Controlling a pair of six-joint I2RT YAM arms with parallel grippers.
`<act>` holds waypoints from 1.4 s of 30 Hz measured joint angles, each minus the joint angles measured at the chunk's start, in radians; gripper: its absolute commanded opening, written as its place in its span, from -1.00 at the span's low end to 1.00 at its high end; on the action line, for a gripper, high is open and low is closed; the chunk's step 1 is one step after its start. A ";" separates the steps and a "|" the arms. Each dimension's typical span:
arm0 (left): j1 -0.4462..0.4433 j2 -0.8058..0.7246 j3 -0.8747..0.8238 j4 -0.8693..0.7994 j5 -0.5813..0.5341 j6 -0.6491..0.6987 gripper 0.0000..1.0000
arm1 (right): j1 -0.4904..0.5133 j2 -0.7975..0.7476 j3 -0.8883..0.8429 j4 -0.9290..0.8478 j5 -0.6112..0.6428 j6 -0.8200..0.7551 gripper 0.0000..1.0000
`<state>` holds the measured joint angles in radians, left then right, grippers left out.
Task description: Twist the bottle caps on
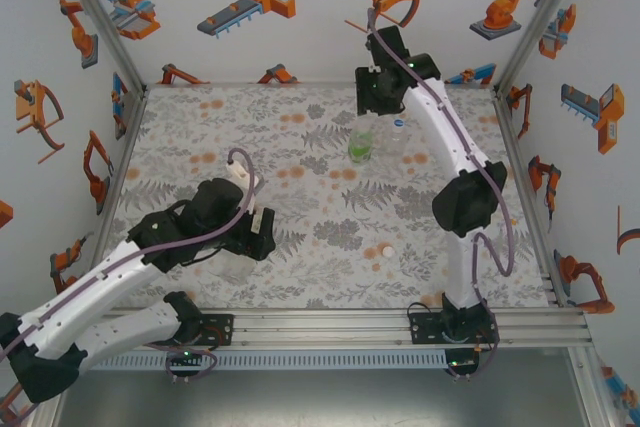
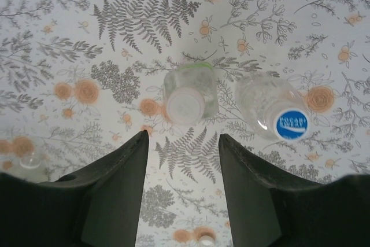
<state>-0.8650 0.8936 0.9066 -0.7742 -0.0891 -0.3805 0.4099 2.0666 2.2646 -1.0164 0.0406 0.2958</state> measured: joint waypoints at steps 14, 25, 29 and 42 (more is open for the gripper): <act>0.082 0.204 -0.110 0.010 -0.134 -0.065 0.68 | 0.000 -0.488 -0.561 0.074 -0.055 0.123 -0.01; 0.195 0.278 -0.214 0.148 -0.066 -0.085 0.65 | 0.000 -0.713 -0.860 0.114 -0.074 0.207 -0.01; 0.206 0.362 -0.213 0.193 -0.040 -0.081 0.61 | 0.000 -0.778 -0.923 0.116 -0.073 0.221 -0.02; 0.211 0.573 -0.131 0.206 -0.014 -0.066 0.19 | 0.000 -0.884 -1.037 0.107 -0.066 0.245 -0.05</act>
<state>-0.6537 1.4666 0.7757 -0.5686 -0.1036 -0.4461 0.4099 1.1828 1.2278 -0.9092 -0.0254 0.5411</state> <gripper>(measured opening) 0.625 0.480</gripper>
